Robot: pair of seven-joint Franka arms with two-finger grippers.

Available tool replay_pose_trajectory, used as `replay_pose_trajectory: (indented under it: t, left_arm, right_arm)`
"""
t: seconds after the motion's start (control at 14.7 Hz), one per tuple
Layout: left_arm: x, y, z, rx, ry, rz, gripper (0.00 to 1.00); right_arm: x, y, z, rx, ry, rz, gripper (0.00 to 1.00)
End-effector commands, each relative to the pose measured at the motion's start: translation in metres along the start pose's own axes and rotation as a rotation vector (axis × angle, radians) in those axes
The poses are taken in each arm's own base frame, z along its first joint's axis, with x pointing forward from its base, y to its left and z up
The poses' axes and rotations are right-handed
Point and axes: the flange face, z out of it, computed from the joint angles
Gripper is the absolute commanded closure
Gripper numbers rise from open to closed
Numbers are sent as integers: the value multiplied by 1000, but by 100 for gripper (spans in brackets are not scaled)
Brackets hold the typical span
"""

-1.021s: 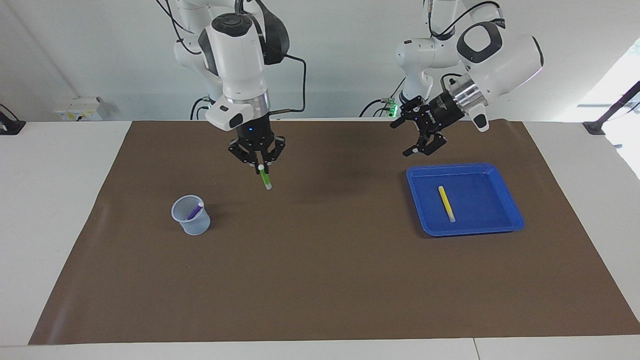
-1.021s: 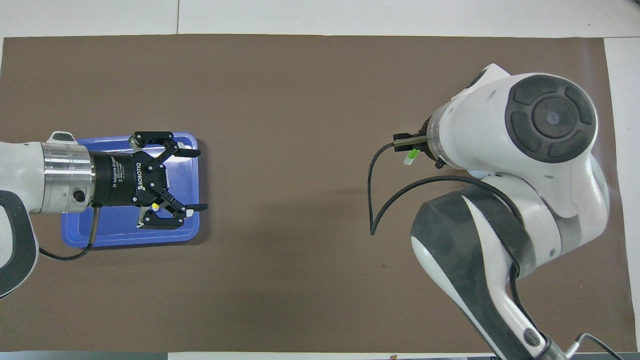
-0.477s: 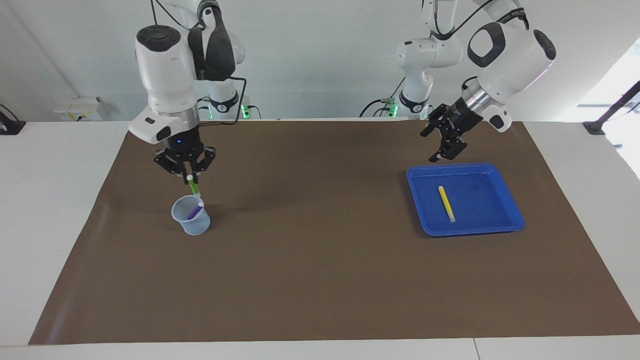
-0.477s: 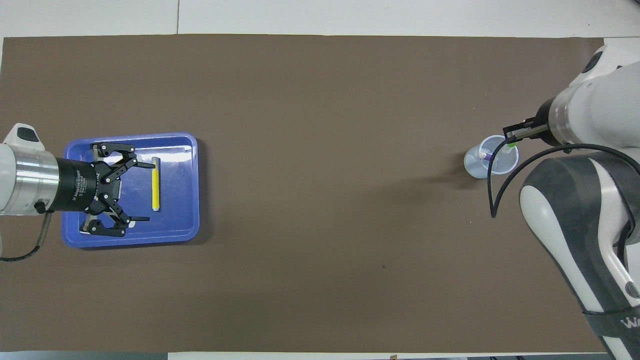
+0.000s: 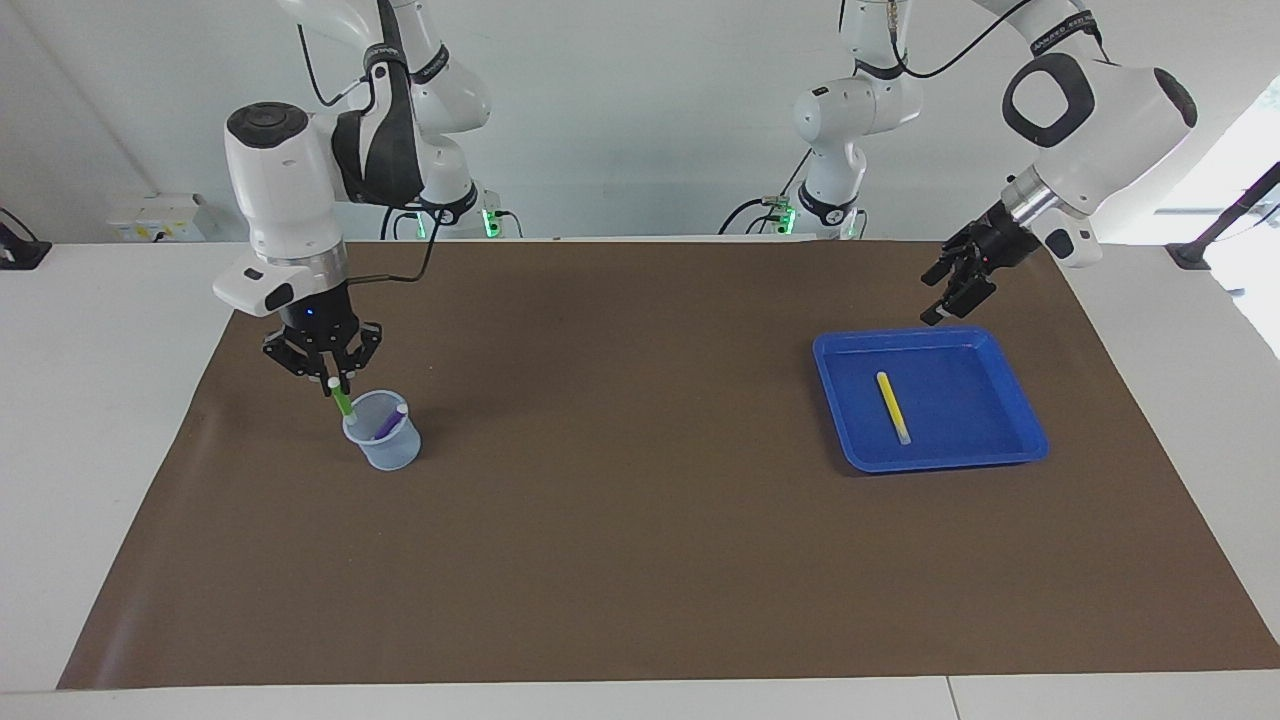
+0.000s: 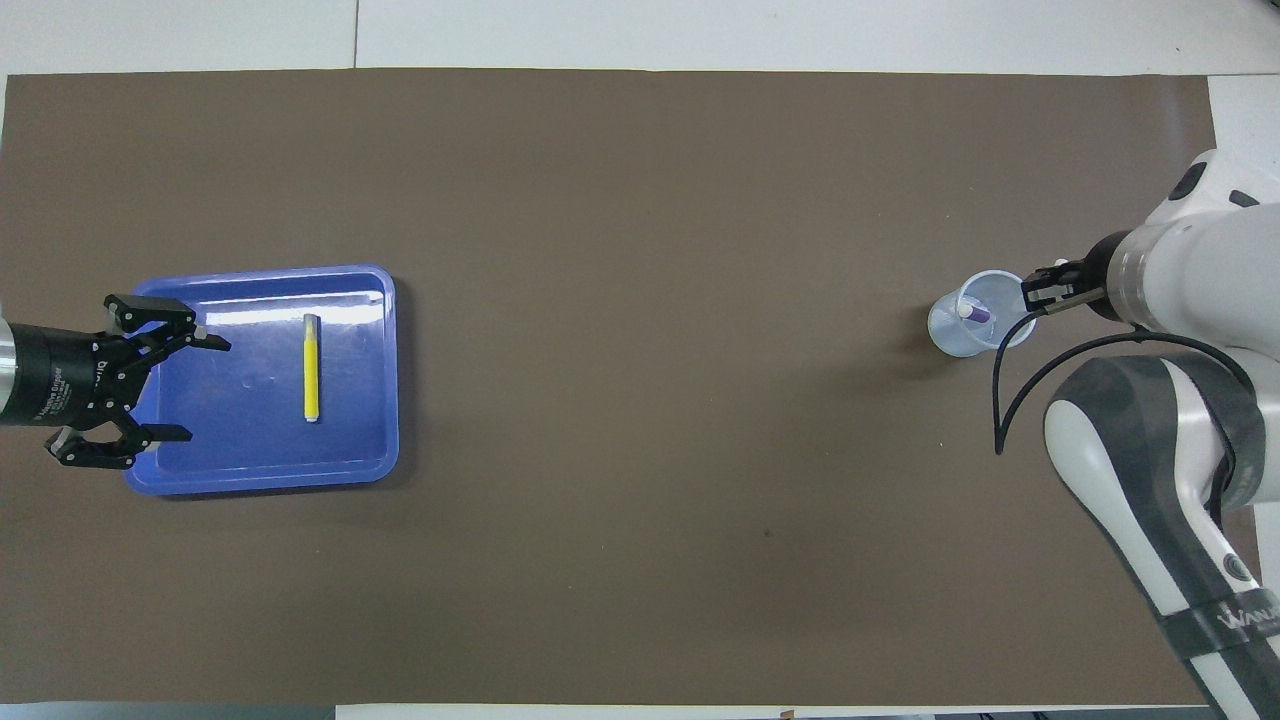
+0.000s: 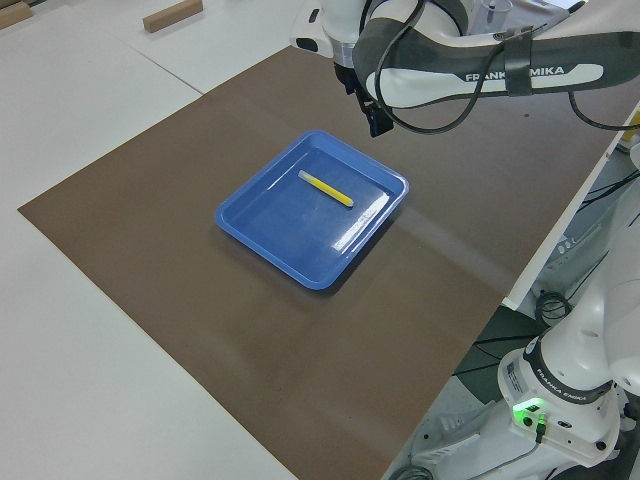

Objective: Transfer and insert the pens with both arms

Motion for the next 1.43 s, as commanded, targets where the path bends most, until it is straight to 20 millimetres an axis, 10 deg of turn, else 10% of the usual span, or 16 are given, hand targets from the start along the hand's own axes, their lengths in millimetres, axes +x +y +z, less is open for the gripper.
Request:
replay_pose_trajectory:
  t: [0.0,0.48,0.68,1.36]
  left_arm:
    - [21,4,33,92,49,232,0]
    - [54,22,115,173,119,627,0]
    - [49,34,144,240,134,722,1]
    - [53,35,184,275,120,823,19]
  right_arm:
    - [-12,-5,5,49,18,32,100]
    - [-31,-13,31,78,-26,48,100]
    - [-26,-9,26,74,-14,75,3]
    - [13,12,-48,68,-59,177,0]
